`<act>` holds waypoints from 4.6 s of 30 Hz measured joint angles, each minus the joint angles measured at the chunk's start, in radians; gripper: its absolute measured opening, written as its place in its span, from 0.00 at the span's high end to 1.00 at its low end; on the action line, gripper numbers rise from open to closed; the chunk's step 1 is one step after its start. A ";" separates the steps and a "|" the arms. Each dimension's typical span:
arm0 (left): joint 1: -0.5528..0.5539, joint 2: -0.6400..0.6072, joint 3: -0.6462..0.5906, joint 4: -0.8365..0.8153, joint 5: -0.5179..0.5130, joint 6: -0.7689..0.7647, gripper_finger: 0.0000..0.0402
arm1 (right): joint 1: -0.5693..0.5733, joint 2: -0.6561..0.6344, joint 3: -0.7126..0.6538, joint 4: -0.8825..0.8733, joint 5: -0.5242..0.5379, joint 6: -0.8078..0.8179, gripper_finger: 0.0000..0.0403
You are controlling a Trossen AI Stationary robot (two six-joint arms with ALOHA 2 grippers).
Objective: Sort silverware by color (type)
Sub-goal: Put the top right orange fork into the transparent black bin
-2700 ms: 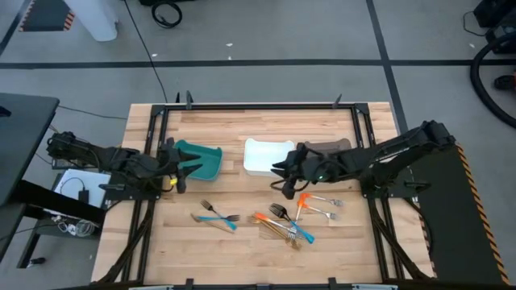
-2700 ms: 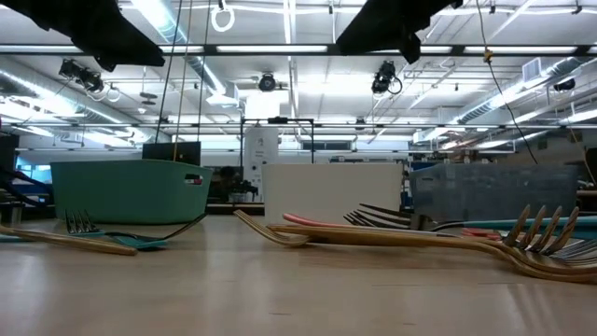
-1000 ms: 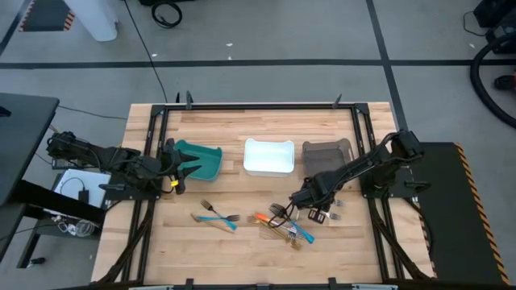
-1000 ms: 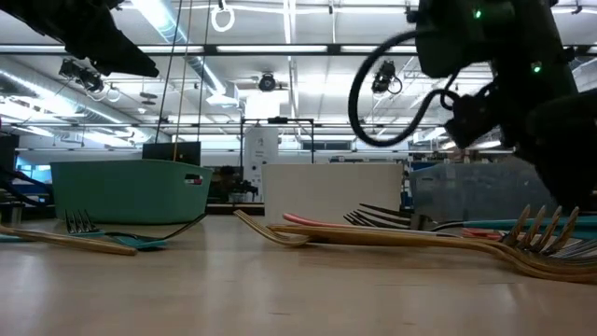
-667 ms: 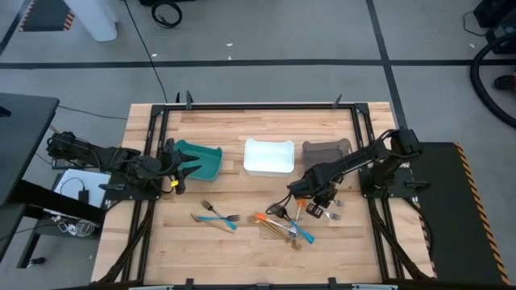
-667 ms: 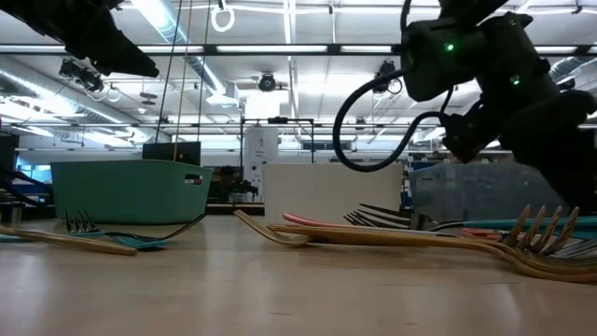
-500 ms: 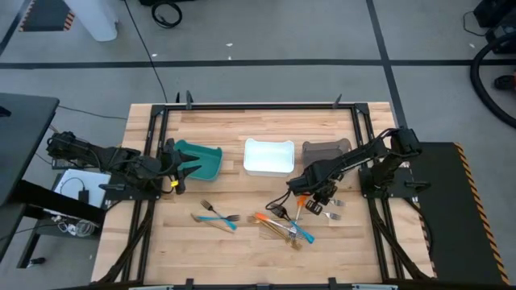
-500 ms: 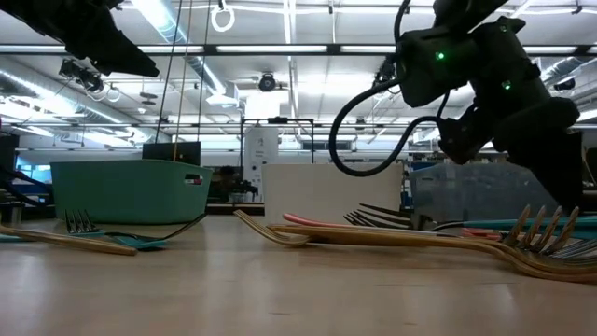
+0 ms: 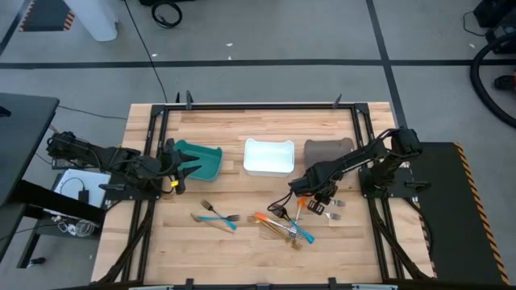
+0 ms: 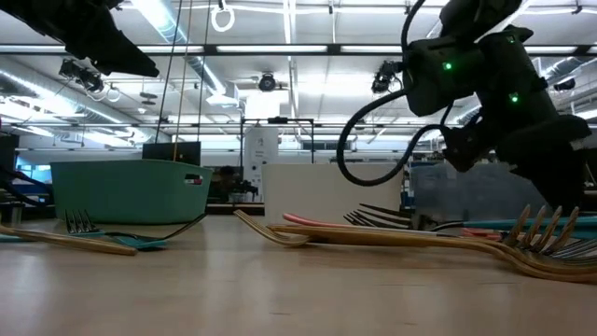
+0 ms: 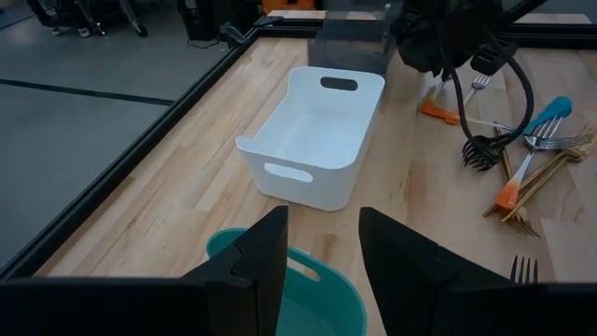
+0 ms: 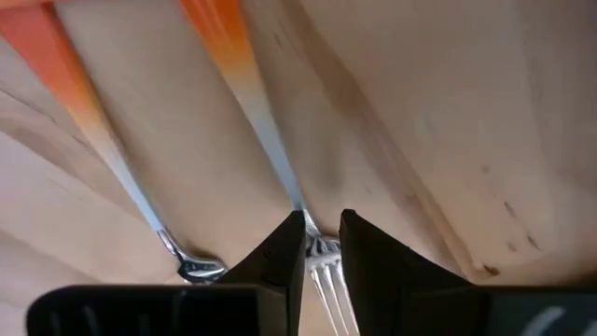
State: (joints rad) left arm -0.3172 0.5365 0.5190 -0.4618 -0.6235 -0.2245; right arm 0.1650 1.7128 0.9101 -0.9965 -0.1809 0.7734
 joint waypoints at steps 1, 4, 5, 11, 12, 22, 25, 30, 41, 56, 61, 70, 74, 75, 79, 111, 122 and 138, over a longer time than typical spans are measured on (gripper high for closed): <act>0.000 0.000 0.000 0.000 0.000 0.000 0.65 | 0.001 0.003 -0.002 0.011 -0.007 -0.006 0.79; 0.000 0.000 0.000 0.000 0.000 0.000 0.65 | 0.003 0.004 -0.003 0.011 0.000 -0.003 0.74; 0.000 0.000 0.000 0.000 0.000 0.000 0.65 | 0.003 0.004 -0.003 0.013 0.001 0.004 0.72; 0.000 0.000 0.000 0.000 0.000 0.001 0.65 | 0.004 0.004 -0.003 -0.024 -0.007 0.017 0.63; 0.000 0.000 0.000 0.000 0.000 0.002 0.65 | 0.003 0.004 -0.003 -0.025 -0.007 0.017 0.62; 0.000 0.000 0.000 0.000 0.000 0.003 0.65 | 0.044 0.004 0.033 -0.065 0.070 -0.089 0.64; 0.000 0.000 0.000 0.000 0.000 0.003 0.65 | 0.063 0.004 0.034 -0.097 0.110 -0.149 0.64; 0.000 0.000 0.000 0.000 0.000 0.001 0.65 | 0.080 0.001 0.034 -0.121 0.126 -0.136 0.64; 0.000 0.000 0.000 0.000 0.000 0.001 0.65 | 0.163 0.001 0.032 -0.026 0.183 -0.034 0.64; 0.000 0.000 0.000 0.000 0.000 0.003 0.65 | 0.136 -0.005 -0.056 0.073 0.126 -0.082 0.76; 0.000 0.000 0.000 -0.001 0.000 0.003 0.65 | 0.130 -0.004 -0.056 0.084 0.109 -0.112 0.89; 0.000 0.000 0.000 0.000 0.000 0.034 0.65 | 0.131 0.003 -0.033 0.035 0.112 -0.097 0.97; 0.000 0.000 0.000 0.000 0.000 0.035 0.65 | 0.131 0.004 0.005 -0.077 0.136 -0.096 0.97; 0.000 0.000 0.000 0.000 0.000 0.035 0.65 | 0.130 0.004 0.016 -0.075 0.133 -0.096 0.97; 0.000 0.000 0.000 0.000 0.000 0.038 0.65 | 0.127 0.002 0.027 -0.149 0.125 -0.083 0.97; 0.000 0.000 0.000 0.009 0.000 0.033 0.65 | -0.029 -0.294 0.109 -0.447 0.714 -0.162 0.97; 0.000 0.000 0.000 0.008 0.000 0.034 0.65 | -0.199 -0.308 0.021 -0.269 0.689 -0.365 0.97; 0.000 0.000 0.000 0.000 0.000 0.035 0.65 | -0.272 -0.320 -0.109 -0.035 0.533 -0.586 0.97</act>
State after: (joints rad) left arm -0.3174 0.5362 0.5186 -0.4618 -0.6233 -0.1890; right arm -0.1067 1.3930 0.8007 -1.0319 0.3523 0.1873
